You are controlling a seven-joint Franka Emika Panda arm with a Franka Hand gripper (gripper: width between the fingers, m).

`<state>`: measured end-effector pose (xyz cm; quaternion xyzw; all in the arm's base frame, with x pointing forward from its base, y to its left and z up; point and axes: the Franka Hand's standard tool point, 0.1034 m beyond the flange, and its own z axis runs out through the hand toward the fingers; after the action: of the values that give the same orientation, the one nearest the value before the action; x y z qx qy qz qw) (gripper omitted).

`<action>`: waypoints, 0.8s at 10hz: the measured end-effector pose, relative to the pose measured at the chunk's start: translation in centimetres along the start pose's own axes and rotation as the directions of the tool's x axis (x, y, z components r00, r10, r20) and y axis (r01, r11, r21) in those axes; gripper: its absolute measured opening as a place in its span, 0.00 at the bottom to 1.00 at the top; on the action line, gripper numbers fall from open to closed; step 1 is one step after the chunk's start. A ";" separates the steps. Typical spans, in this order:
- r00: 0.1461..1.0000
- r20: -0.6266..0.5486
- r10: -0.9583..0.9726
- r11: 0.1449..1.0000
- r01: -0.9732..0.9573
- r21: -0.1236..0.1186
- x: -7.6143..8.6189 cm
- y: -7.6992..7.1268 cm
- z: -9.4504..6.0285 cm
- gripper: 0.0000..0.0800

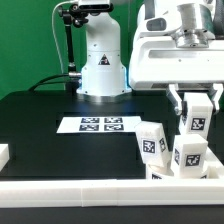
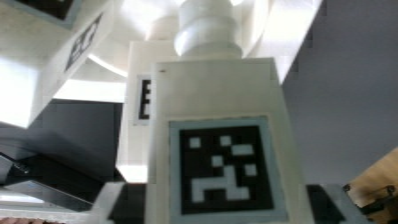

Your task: Assemble stool

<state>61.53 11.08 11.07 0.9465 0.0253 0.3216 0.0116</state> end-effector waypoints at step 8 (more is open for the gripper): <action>1.000 0.012 -0.022 1.000 0.022 -0.001 -0.6 -0.2 0.5 0.42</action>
Offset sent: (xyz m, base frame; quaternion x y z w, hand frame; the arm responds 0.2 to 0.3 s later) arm 0.0029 0.0005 0.0001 -0.0054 -0.0001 -0.0008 1.0000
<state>61.38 11.25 10.26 0.9481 0.0355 0.3155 0.0158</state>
